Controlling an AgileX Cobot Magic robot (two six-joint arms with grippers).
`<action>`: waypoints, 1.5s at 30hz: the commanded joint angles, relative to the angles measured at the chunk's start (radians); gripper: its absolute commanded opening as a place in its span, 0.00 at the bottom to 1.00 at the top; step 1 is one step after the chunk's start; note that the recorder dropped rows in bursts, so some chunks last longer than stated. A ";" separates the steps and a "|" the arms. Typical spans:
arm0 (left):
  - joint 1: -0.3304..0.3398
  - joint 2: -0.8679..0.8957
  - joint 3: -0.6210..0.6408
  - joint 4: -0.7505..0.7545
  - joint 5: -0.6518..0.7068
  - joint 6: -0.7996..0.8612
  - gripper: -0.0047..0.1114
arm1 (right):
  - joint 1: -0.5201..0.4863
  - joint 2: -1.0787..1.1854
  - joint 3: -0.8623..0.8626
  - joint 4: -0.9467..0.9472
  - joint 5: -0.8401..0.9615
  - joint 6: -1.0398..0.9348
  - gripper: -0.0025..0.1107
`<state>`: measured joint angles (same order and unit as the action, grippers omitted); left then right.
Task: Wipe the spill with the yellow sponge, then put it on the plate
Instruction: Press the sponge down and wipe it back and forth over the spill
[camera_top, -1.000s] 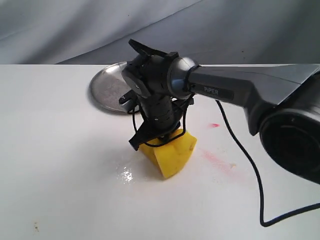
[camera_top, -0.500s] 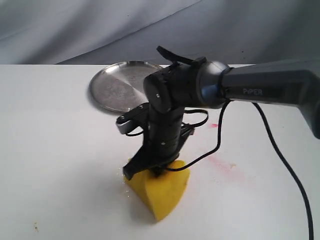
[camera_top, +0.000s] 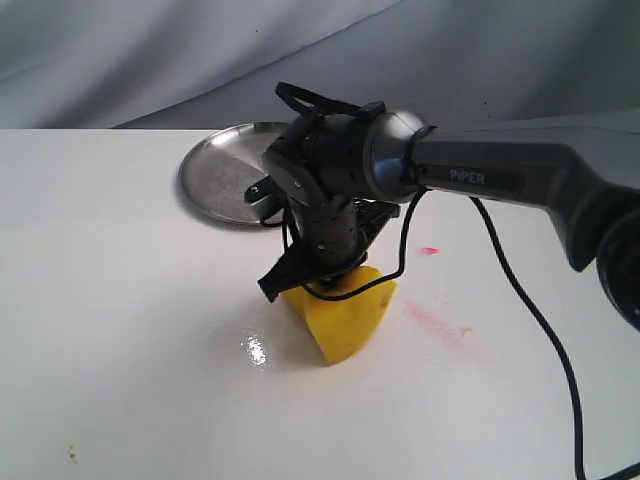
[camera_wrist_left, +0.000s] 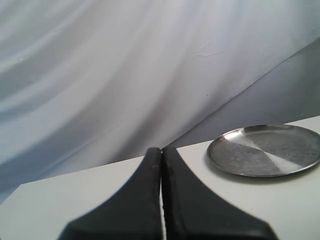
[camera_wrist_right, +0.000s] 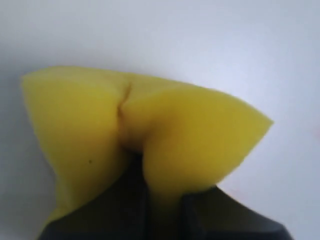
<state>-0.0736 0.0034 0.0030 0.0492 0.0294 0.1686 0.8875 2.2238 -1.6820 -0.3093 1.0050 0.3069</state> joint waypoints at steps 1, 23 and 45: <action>0.004 -0.003 -0.003 -0.007 -0.006 -0.009 0.04 | -0.011 0.001 -0.002 -0.037 0.134 0.011 0.02; 0.004 -0.003 -0.003 -0.007 -0.006 -0.009 0.04 | -0.006 0.001 -0.002 0.524 -0.204 -0.307 0.02; 0.004 -0.003 -0.003 -0.007 -0.006 -0.009 0.04 | -0.001 0.001 0.121 0.244 0.123 -0.174 0.02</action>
<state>-0.0736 0.0034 0.0030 0.0492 0.0294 0.1686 0.8476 2.2122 -1.6065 -0.2096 1.1590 0.1914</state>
